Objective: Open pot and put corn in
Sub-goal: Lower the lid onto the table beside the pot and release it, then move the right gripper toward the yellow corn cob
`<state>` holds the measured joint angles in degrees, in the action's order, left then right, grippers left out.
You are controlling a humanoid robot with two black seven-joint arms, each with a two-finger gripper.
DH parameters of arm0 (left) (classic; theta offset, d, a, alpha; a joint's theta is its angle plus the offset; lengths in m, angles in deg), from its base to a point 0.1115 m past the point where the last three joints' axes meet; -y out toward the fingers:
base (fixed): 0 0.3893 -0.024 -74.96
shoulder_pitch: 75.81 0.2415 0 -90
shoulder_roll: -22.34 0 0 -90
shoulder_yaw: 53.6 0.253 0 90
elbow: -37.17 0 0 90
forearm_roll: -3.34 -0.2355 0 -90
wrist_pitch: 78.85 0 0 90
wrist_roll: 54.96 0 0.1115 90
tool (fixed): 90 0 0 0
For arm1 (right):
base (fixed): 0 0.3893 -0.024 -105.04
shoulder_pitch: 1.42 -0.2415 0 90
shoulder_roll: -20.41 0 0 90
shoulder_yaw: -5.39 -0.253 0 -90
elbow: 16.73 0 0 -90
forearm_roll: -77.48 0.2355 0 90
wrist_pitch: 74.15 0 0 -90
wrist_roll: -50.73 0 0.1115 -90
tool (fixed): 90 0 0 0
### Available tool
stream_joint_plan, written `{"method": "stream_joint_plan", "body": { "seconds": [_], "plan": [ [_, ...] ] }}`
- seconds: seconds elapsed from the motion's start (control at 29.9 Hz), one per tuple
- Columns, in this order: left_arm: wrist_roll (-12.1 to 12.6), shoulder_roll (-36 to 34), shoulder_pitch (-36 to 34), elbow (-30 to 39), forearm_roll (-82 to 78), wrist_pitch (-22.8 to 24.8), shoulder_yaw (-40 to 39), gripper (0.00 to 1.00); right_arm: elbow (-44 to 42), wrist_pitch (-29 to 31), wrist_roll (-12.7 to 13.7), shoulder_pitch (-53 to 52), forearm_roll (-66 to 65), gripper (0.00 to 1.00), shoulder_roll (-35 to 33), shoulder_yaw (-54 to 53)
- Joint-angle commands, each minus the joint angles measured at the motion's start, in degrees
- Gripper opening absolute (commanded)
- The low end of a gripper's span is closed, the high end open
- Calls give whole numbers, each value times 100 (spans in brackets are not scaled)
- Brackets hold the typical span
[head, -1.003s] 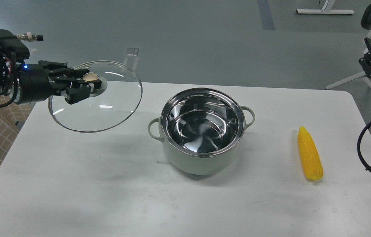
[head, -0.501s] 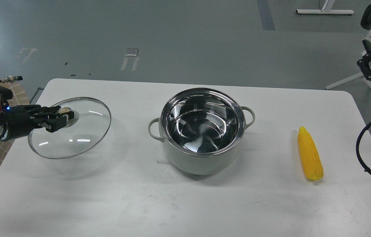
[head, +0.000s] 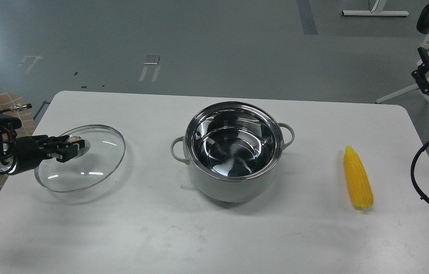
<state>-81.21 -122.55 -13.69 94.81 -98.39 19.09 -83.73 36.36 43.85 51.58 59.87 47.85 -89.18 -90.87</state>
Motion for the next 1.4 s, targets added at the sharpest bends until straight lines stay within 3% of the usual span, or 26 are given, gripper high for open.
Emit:
{"method": "stream_joint_plan", "body": {
  "seconds": [0.0, 0.43, 0.6, 0.7, 0.87, 1.1, 1.24, 1.37],
  "plan": [
    [-2, 5, 2, -7, 5, -38, 24, 52, -9, 0, 3, 6, 1, 100, -1, 1],
    [-2, 84, 11, 2, 5, -38, 42, 58, -9, 0, -6, 76, 1, 100, -1, 1],
    [-20, 32, -95, 2, 145, -47, -81, 69, -9, 0, -6, 94, 1, 100, -1, 1],
    [-174, -30, -602, 37, 1134, -38, -116, 81, 0, 0, 3, 85, -17, 100, -44, 19],
    [-174, 23, -1490, 11, 2829, -21, -134, 90, 0, 0, 3, 94, -139, 100, -149, 107],
    [-174, 488, -2317, 2, 5843, 41, -151, 90, 157, 0, 29, 94, -860, 100, -702, 335],
    [-174, 673, -2424, -25, 7578, 216, -458, 91, 281, 0, 38, 199, -922, 100, -1204, 651],
    [-174, 919, -2380, -121, 8582, 822, -1021, 95, 482, 0, 21, 190, -1431, 100, -1433, 959]
  ]
}}
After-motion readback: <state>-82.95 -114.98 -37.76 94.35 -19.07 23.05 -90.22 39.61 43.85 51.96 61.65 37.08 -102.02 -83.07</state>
